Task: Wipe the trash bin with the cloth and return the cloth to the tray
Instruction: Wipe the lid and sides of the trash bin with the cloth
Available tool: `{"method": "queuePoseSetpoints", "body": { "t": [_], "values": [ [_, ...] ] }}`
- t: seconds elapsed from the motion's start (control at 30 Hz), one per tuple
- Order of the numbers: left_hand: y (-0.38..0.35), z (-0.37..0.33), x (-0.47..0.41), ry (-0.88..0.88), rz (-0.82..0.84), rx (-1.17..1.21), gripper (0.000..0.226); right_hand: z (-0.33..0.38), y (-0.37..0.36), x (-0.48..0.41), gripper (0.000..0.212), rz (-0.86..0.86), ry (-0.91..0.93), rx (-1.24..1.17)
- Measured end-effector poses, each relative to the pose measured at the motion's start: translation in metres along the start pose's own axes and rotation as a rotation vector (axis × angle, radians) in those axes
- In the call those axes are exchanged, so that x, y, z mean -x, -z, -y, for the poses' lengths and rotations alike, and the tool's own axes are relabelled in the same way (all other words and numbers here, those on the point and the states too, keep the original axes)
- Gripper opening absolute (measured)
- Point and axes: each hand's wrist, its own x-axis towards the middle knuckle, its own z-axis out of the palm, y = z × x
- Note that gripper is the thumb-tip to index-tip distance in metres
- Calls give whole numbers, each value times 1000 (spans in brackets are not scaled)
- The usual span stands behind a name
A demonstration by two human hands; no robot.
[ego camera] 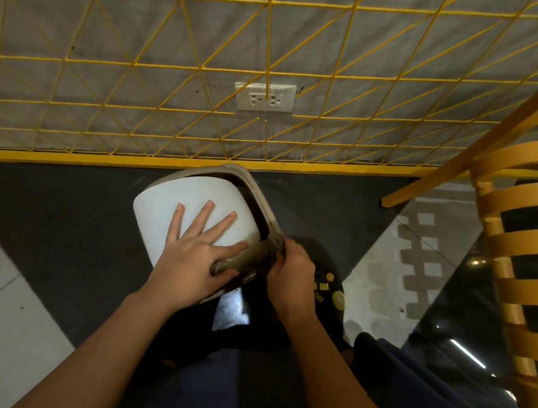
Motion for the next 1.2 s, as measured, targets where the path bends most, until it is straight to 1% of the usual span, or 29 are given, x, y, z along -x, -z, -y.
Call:
{"method": "queuePoseSetpoints", "body": {
  "t": [0.07, 0.17, 0.3, 0.4, 0.5, 0.6, 0.73, 0.77, 0.83, 0.93, 1.0, 1.03, 1.13, 1.2],
  "values": [
    [0, -1, 0, 3, -10, 11, 45, 1, 2, 10, 23, -4, -35, -16],
    [0, 0, -1, 6, -30, 17, 40, 5, 0, -1, 24, -29, -5, 24],
    [-4, 2, -2, 17, -35, 12, 35, 14, -2, -18, 35, 39, 55, 99],
    [-3, 1, -2, 23, 3, 13, 48, 15, -4, -2, 39, 39, 168, 137],
    [-5, 2, -2, 5, -12, 0, 49, 11, -13, 22, 48, 1, 200, 109],
    [-5, 3, -3, 7, -48, 15, 61, 6, -21, 31, 45, -42, 210, 50],
    [-10, 3, -2, 17, -42, 49, 68, 2, -21, 21, 44, -68, 80, -33],
    [-10, 3, -2, 16, -46, 55, 69, 4, -24, 23, 44, -75, 73, -30],
    [-9, 5, -3, 18, -56, 52, 69, 10, -30, 36, 45, -69, 119, -17],
    [-9, 5, -3, 6, -79, 52, 68, 12, -35, 57, 42, -59, 201, -69],
    [-9, 4, -3, 1, -85, 49, 68, 8, -30, 52, 38, -94, 241, -35],
    [-9, 4, -3, -4, -84, 45, 69, 5, -26, 45, 36, -104, 221, -27],
    [-10, 6, -3, -14, -76, 29, 73, 4, -5, 20, 28, -155, 48, -61],
    [-9, 6, -3, -19, -76, 12, 74, -1, 5, 6, 26, -189, 18, -51]
  ]
}}
